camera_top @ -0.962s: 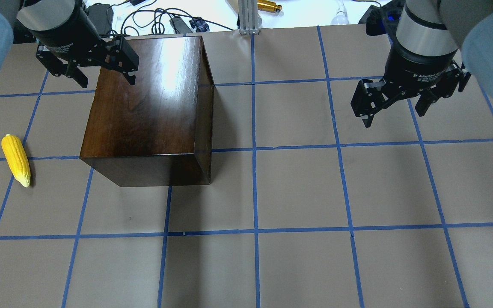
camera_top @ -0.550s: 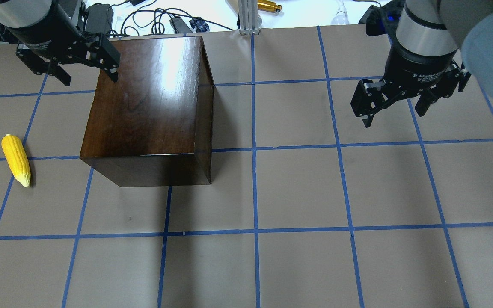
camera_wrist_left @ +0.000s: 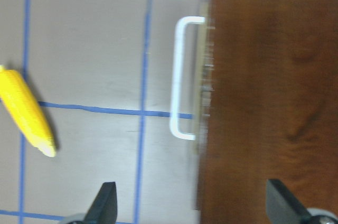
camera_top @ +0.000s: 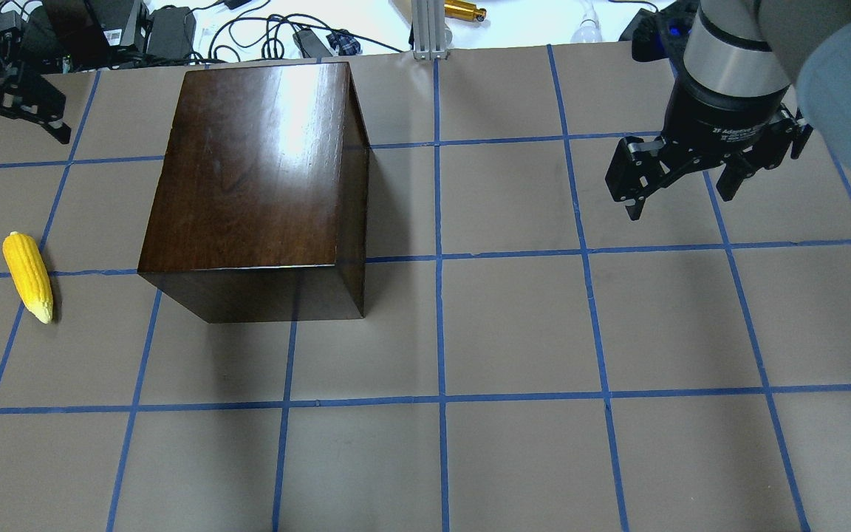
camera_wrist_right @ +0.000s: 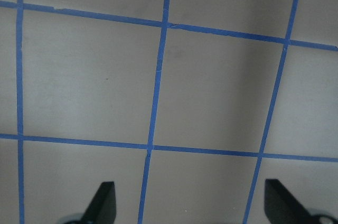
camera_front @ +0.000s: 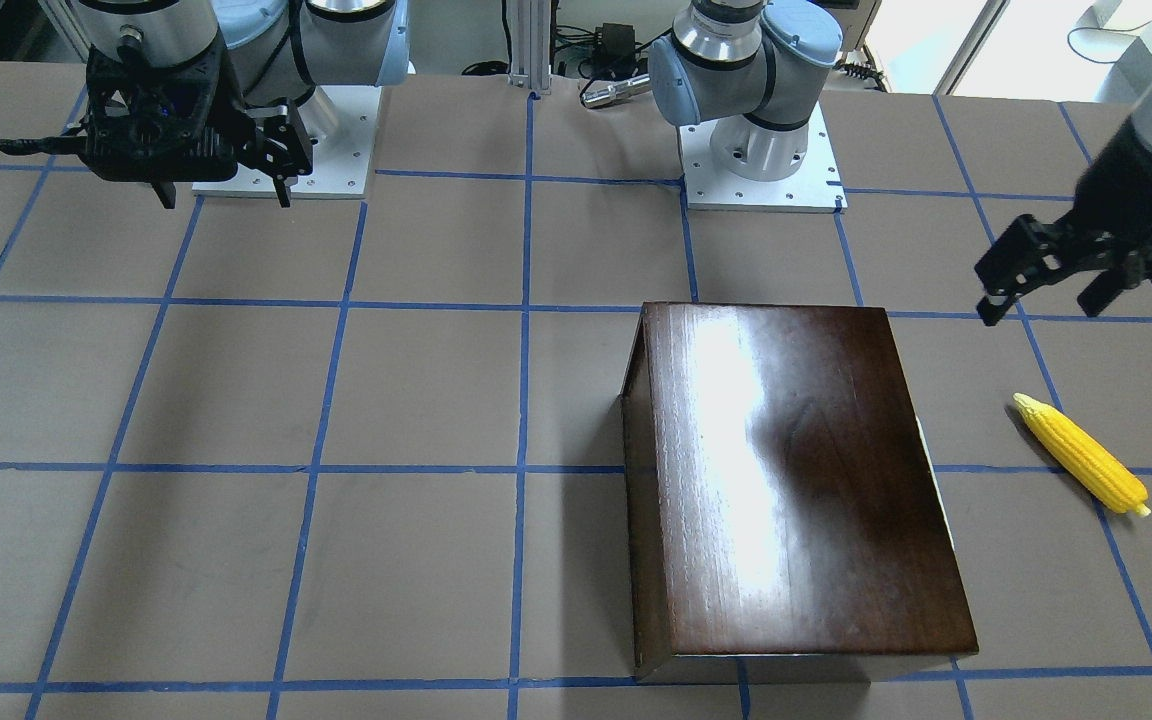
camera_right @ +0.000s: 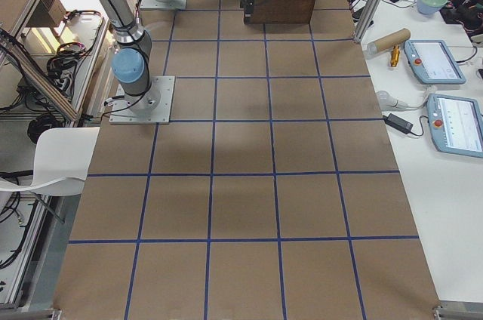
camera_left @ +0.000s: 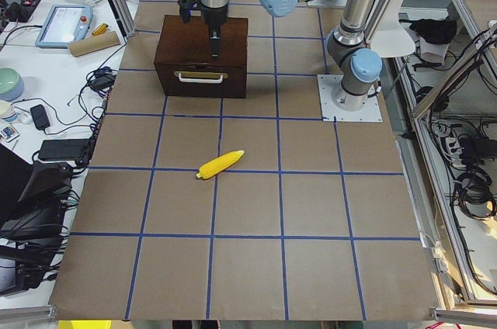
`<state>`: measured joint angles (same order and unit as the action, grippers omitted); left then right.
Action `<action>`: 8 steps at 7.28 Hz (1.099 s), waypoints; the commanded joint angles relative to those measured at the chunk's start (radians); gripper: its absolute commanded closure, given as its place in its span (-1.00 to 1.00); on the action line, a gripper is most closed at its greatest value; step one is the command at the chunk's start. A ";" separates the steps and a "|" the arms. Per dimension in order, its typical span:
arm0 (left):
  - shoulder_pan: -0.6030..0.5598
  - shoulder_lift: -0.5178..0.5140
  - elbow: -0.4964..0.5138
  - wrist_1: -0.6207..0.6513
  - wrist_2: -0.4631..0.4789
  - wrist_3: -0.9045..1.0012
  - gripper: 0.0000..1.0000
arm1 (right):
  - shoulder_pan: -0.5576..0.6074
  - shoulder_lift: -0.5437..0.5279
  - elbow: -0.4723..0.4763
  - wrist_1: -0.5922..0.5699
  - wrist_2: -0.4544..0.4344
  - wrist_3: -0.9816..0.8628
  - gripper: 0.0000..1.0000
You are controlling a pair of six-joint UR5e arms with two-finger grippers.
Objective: Open drawer and put corn inside
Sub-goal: 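Move the left gripper down beside the cabinet to the white drawer handle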
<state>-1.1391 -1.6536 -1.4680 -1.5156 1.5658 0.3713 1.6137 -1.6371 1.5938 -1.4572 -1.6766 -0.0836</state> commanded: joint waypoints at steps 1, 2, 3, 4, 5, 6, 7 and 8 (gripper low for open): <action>0.073 -0.072 0.018 0.027 0.000 0.191 -1.00 | 0.000 0.000 0.000 0.000 0.000 -0.001 -1.00; 0.074 -0.113 0.018 0.046 0.002 0.196 -1.00 | 0.000 0.000 0.000 0.000 0.000 -0.001 -1.00; 0.075 -0.158 0.017 0.061 0.002 0.195 -1.00 | 0.000 0.000 0.000 0.000 0.000 0.001 -1.00; 0.075 -0.208 0.012 0.089 0.002 0.195 -1.00 | 0.000 0.000 0.000 0.000 0.000 -0.001 -1.00; 0.075 -0.257 0.009 0.118 0.002 0.196 -1.00 | 0.000 0.000 0.000 0.000 0.000 0.001 -1.00; 0.075 -0.300 0.009 0.146 0.002 0.196 -1.00 | 0.000 0.000 0.000 0.000 0.000 -0.001 -1.00; 0.075 -0.326 0.009 0.156 0.000 0.193 -1.00 | 0.000 0.000 0.000 0.000 0.000 -0.001 -1.00; 0.073 -0.342 0.014 0.160 -0.015 0.193 -1.00 | 0.000 -0.001 0.000 0.000 0.000 0.001 -1.00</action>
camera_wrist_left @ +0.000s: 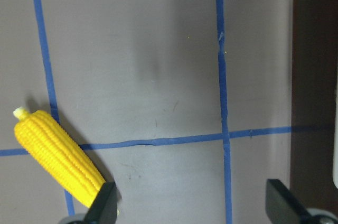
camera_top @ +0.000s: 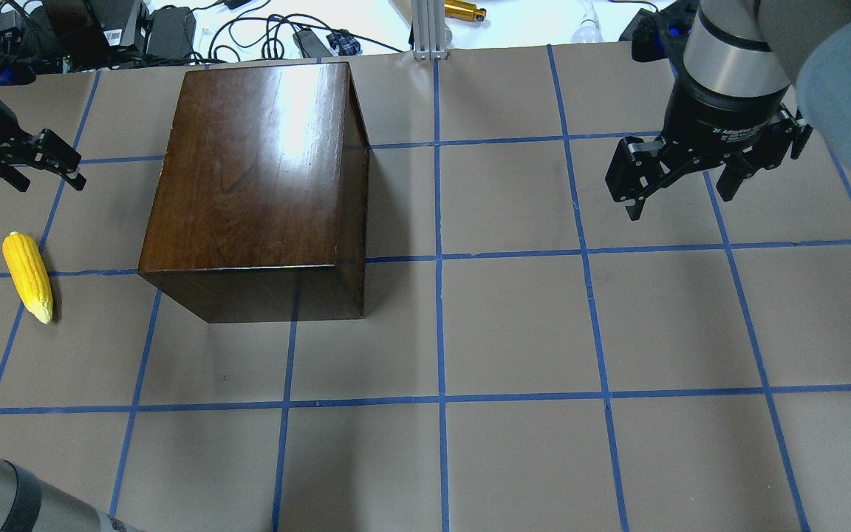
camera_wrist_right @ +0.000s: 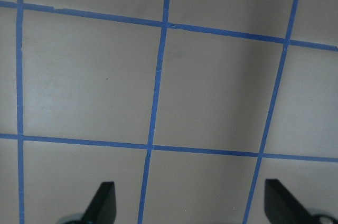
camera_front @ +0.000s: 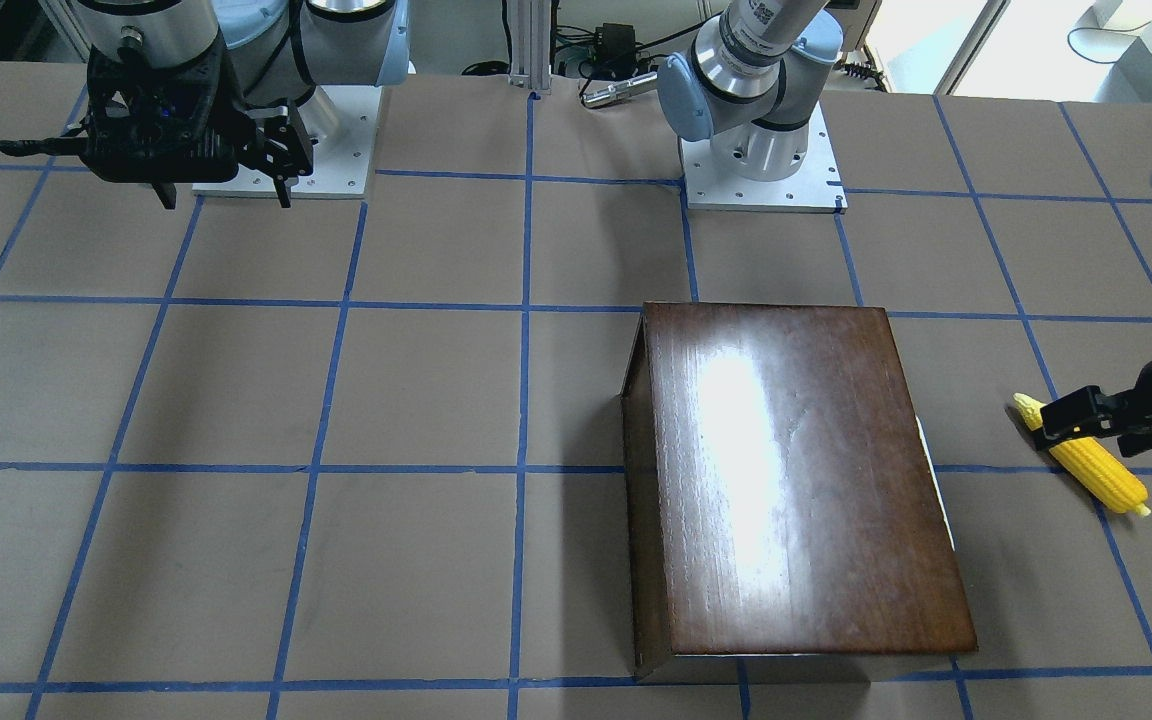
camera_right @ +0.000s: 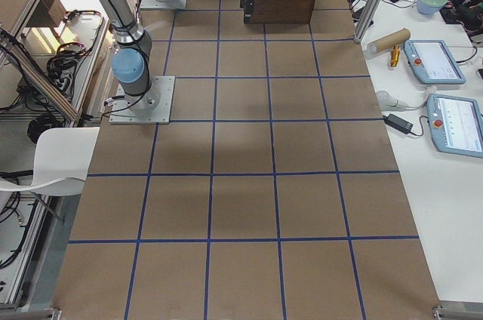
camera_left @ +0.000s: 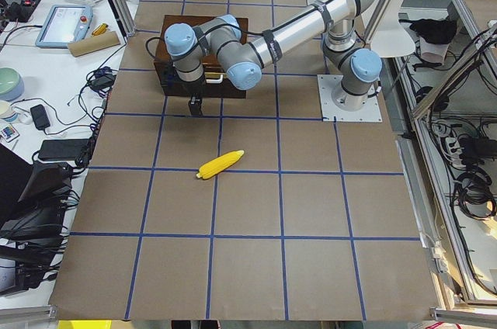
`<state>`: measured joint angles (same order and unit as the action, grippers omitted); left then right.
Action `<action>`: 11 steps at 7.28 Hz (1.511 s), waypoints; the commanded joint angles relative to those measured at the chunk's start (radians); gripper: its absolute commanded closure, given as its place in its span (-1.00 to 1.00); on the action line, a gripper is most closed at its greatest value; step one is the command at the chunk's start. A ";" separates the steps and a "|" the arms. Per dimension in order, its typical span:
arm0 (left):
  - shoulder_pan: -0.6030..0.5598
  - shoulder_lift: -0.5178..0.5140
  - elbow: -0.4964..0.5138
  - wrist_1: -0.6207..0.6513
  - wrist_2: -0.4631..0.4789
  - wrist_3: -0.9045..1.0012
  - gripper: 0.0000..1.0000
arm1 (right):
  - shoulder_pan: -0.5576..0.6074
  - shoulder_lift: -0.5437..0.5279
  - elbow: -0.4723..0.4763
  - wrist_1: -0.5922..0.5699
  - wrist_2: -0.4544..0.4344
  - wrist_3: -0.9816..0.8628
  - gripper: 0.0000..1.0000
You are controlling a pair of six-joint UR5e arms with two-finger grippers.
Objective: Open drawer and put corn inside
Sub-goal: 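Move the left gripper down beside the cabinet to the white drawer handle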
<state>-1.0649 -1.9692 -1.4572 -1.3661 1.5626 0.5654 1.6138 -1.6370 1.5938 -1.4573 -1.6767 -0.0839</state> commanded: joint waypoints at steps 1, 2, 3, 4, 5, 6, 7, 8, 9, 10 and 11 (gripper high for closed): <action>-0.003 -0.030 0.006 -0.004 -0.079 0.013 -1.00 | 0.000 -0.001 0.000 0.000 0.000 0.000 -1.00; -0.003 -0.028 0.011 -0.039 -0.181 0.014 -1.00 | 0.000 0.000 0.000 0.000 0.000 0.001 -1.00; -0.003 -0.031 0.011 -0.065 -0.238 0.013 -1.00 | 0.000 0.000 0.000 0.000 0.000 0.000 -1.00; -0.004 -0.031 0.009 -0.092 -0.277 0.016 -1.00 | 0.000 -0.001 0.000 0.000 0.000 0.001 -1.00; -0.004 -0.031 0.008 -0.102 -0.308 0.016 -1.00 | 0.000 0.000 0.000 0.000 0.000 0.000 -1.00; -0.006 -0.036 0.009 -0.111 -0.353 0.016 -1.00 | 0.000 -0.001 0.000 0.000 0.000 0.001 -1.00; -0.007 -0.042 0.009 -0.111 -0.352 0.016 -1.00 | 0.000 0.000 0.000 0.000 0.000 0.001 -1.00; -0.017 -0.046 0.009 -0.111 -0.355 0.014 -1.00 | 0.000 0.000 0.000 0.000 0.000 0.000 -1.00; -0.023 -0.053 0.009 -0.110 -0.354 0.014 -1.00 | 0.000 -0.001 0.000 0.000 0.000 0.001 -1.00; -0.024 -0.059 0.008 -0.108 -0.354 0.014 -1.00 | 0.000 -0.001 0.000 0.000 0.000 0.001 -1.00; -0.024 -0.065 0.008 -0.108 -0.354 0.014 -1.00 | 0.000 0.000 0.000 0.000 0.000 0.000 -1.00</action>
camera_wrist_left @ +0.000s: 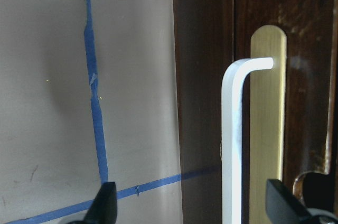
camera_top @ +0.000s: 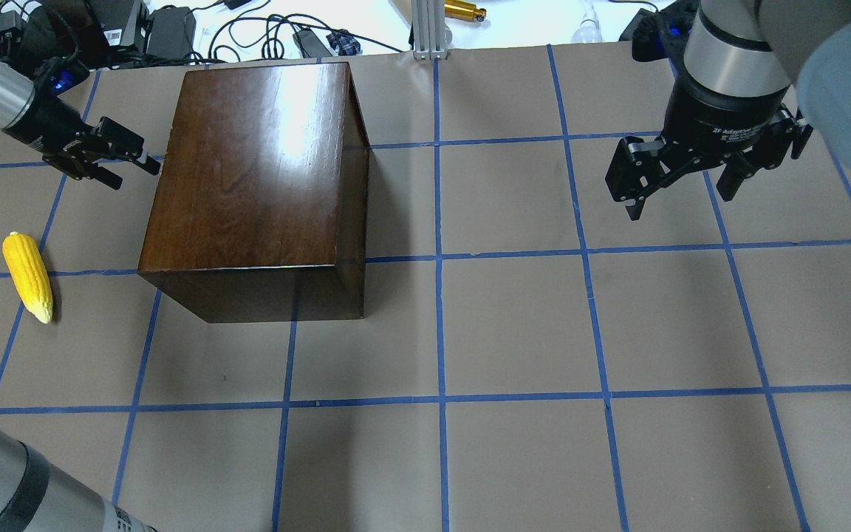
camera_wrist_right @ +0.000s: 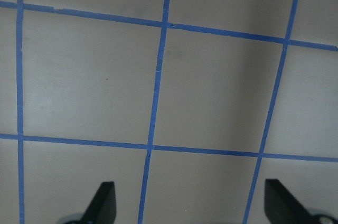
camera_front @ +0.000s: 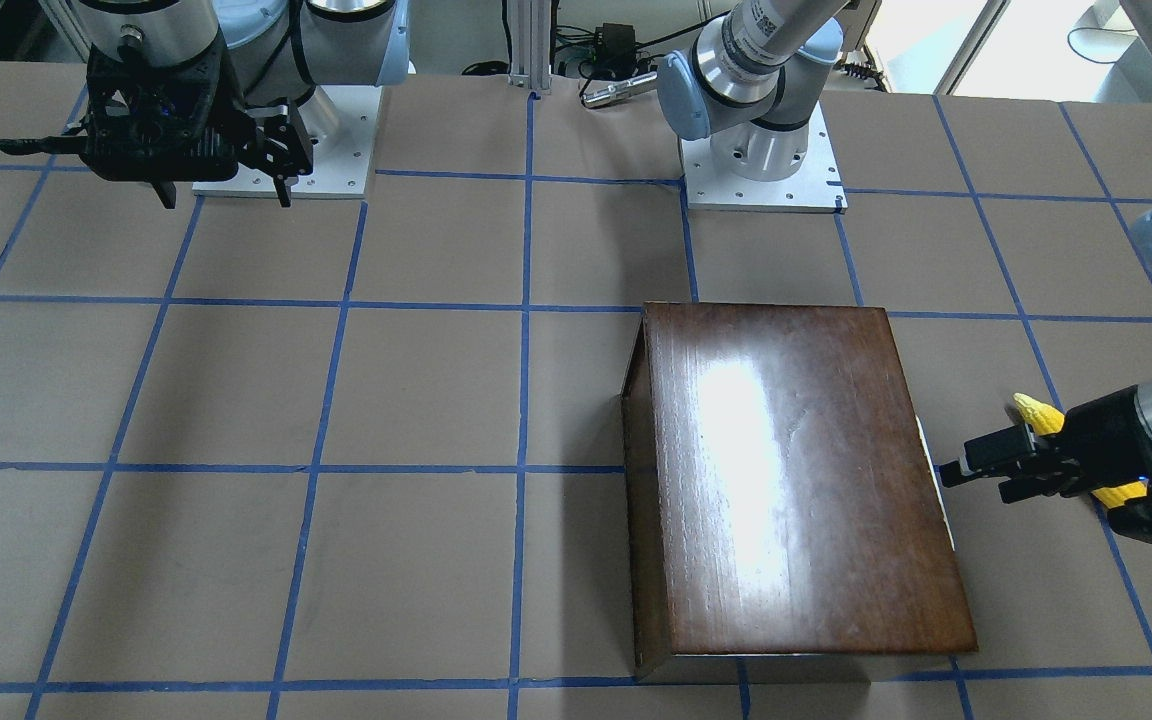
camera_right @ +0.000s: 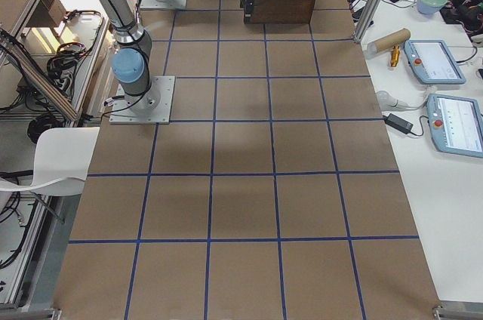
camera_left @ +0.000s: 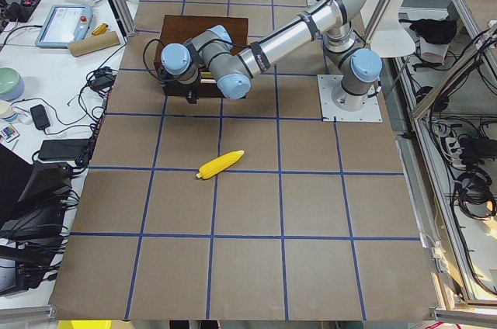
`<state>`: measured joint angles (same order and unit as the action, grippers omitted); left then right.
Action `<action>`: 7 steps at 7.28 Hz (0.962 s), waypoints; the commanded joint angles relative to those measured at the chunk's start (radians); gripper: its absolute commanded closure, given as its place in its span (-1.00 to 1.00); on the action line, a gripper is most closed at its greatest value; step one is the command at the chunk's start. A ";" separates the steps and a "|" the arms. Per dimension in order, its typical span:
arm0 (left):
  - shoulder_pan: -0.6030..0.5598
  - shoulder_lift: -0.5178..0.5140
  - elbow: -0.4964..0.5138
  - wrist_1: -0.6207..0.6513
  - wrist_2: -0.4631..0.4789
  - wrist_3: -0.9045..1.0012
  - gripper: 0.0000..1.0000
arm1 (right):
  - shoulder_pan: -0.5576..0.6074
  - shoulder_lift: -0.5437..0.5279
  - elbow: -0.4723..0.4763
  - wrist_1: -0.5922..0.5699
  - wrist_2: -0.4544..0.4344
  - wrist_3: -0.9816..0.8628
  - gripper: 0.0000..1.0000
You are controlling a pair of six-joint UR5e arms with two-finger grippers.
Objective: Open drawer and put corn inside
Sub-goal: 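Hook the left gripper onto the white drawer handle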
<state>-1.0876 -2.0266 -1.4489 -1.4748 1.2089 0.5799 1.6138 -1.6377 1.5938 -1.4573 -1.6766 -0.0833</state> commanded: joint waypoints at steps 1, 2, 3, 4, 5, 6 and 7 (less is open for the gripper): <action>-0.001 -0.020 -0.002 0.007 0.000 0.000 -1.00 | 0.000 0.001 0.000 0.000 0.000 -0.001 -1.00; -0.009 -0.027 -0.001 0.011 0.000 0.000 -1.00 | 0.000 0.001 0.000 0.000 0.000 0.000 -1.00; -0.024 -0.038 -0.001 0.013 0.000 -0.002 -1.00 | 0.000 -0.001 0.000 0.000 0.000 -0.001 -1.00; -0.026 -0.044 0.001 0.013 0.000 0.000 -1.00 | 0.000 0.001 0.000 0.000 0.000 -0.001 -1.00; -0.026 -0.047 0.002 0.022 0.001 0.001 -1.00 | 0.000 -0.001 0.000 0.000 0.000 0.000 -1.00; -0.025 -0.055 0.002 0.028 0.001 0.006 -1.00 | 0.000 0.001 0.000 0.000 0.000 -0.001 -1.00; -0.026 -0.058 0.002 0.031 0.001 0.005 -1.00 | 0.000 0.001 0.000 0.000 0.000 0.000 -1.00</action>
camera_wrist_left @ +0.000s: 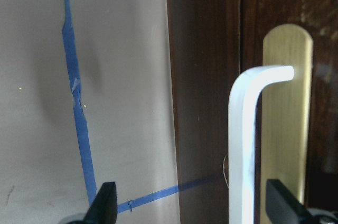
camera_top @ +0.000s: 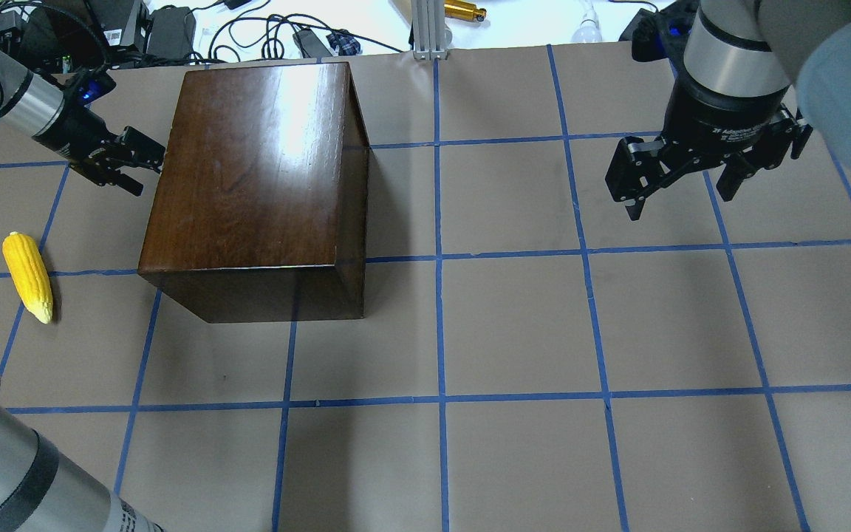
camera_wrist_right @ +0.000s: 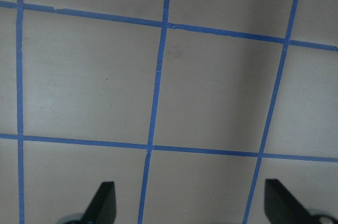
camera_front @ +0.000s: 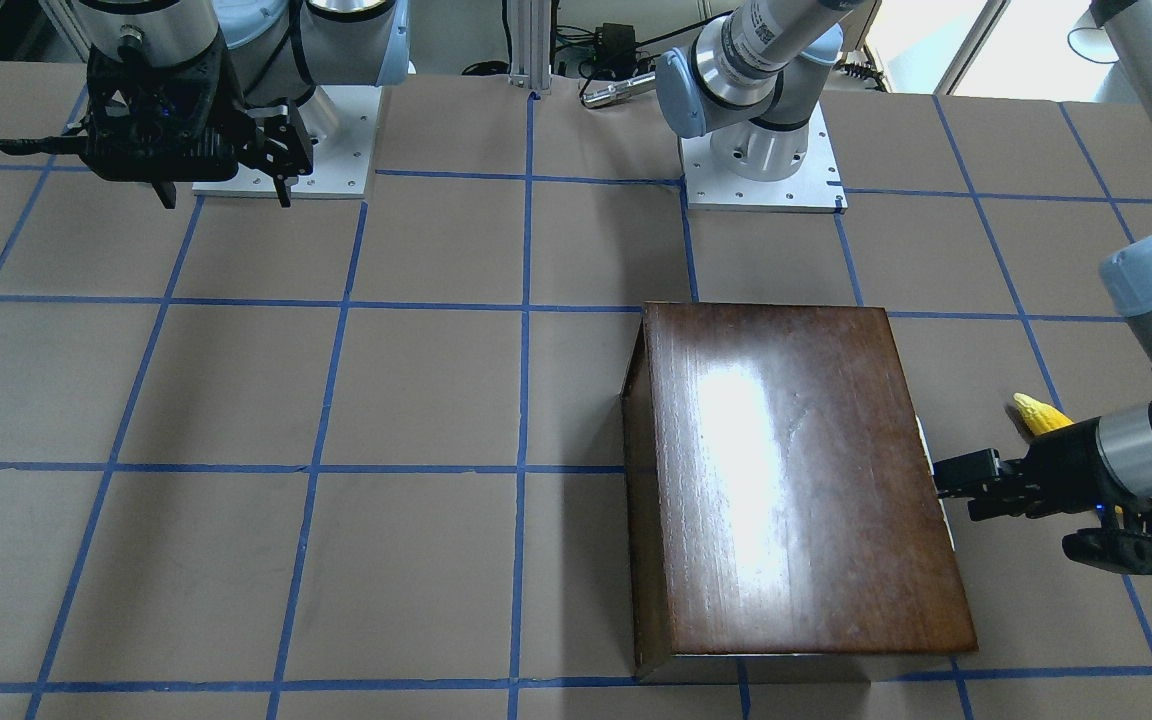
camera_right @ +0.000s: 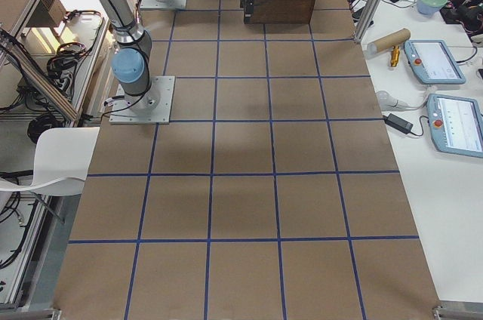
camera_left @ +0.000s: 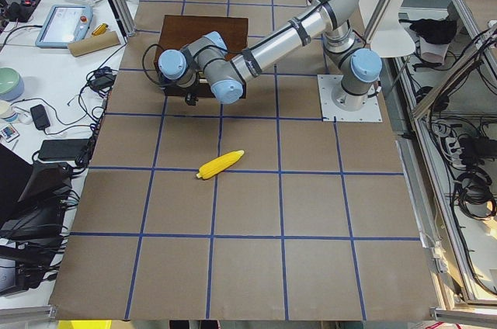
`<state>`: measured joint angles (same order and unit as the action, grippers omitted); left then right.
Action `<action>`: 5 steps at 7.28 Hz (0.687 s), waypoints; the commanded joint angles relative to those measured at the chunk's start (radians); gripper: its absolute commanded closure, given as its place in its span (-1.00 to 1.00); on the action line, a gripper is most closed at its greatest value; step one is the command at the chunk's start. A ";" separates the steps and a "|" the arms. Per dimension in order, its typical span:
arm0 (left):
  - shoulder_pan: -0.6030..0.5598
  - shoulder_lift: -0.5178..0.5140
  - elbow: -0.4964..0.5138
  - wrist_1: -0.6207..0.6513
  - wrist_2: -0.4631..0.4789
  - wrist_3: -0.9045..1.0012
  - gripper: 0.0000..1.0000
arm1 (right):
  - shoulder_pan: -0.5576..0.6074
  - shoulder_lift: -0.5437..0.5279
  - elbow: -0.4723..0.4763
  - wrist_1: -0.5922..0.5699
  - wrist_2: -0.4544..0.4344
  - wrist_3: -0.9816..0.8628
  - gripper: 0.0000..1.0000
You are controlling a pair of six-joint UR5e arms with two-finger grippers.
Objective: Open drawer and put corn inside
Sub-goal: 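Hook the left gripper onto the white drawer handle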
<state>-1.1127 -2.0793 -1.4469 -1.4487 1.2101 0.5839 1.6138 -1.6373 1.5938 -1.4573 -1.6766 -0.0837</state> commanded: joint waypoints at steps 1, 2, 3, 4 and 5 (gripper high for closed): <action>0.001 -0.008 0.000 0.007 0.002 0.001 -1.00 | 0.000 0.001 0.000 0.000 0.000 0.001 -1.00; 0.001 -0.013 -0.001 0.007 0.003 0.001 -1.00 | 0.000 -0.001 0.000 0.000 0.000 -0.001 -1.00; 0.001 -0.018 -0.001 0.008 0.005 0.002 -1.00 | 0.000 -0.001 0.000 0.000 0.000 -0.001 -1.00; 0.005 -0.021 0.000 0.007 0.005 0.002 -1.00 | 0.000 -0.001 0.000 0.000 0.000 0.001 -1.00; 0.007 -0.022 0.000 0.007 0.005 0.002 -1.00 | 0.000 0.001 0.000 0.000 0.000 0.001 -1.00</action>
<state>-1.1088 -2.0985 -1.4472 -1.4416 1.2146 0.5858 1.6137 -1.6379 1.5938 -1.4573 -1.6767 -0.0834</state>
